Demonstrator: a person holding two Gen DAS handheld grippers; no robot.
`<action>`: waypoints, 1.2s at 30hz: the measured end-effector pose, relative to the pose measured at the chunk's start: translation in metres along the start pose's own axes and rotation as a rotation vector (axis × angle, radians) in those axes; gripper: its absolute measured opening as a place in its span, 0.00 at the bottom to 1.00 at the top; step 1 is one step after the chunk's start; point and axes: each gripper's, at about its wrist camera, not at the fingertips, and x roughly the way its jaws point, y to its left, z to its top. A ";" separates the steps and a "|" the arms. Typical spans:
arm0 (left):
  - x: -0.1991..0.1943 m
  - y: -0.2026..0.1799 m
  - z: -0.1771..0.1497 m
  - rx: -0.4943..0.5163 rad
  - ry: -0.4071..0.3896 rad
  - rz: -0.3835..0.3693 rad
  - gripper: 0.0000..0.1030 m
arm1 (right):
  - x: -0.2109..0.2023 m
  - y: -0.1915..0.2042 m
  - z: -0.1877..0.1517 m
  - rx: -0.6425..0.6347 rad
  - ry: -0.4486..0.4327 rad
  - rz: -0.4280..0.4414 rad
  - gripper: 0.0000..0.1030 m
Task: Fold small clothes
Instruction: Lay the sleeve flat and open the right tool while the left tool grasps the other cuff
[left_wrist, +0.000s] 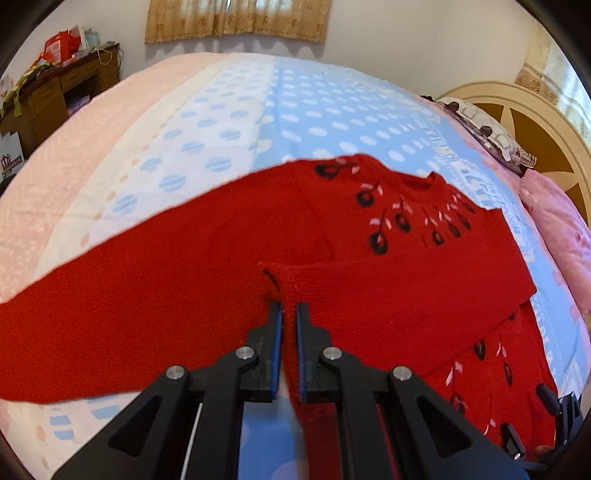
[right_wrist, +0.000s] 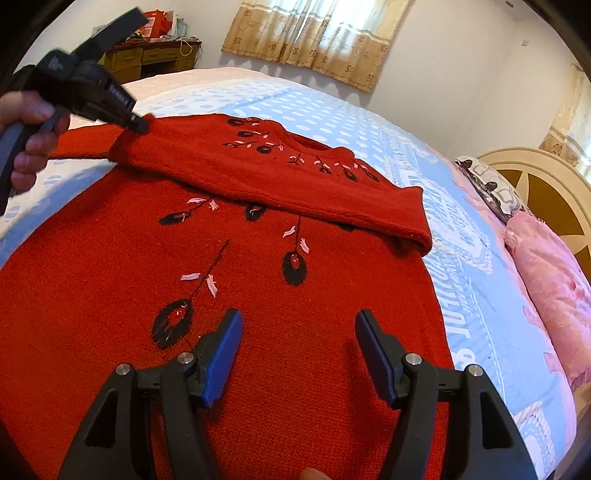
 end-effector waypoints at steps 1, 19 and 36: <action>0.003 0.000 -0.003 0.002 0.007 0.011 0.07 | 0.001 0.000 0.000 0.002 0.002 0.000 0.64; -0.013 -0.012 -0.020 0.121 -0.109 0.200 0.67 | 0.047 -0.102 0.103 0.237 0.062 0.176 0.71; -0.005 0.007 -0.033 0.093 -0.083 0.213 0.78 | 0.100 -0.060 0.093 0.210 0.150 0.162 0.71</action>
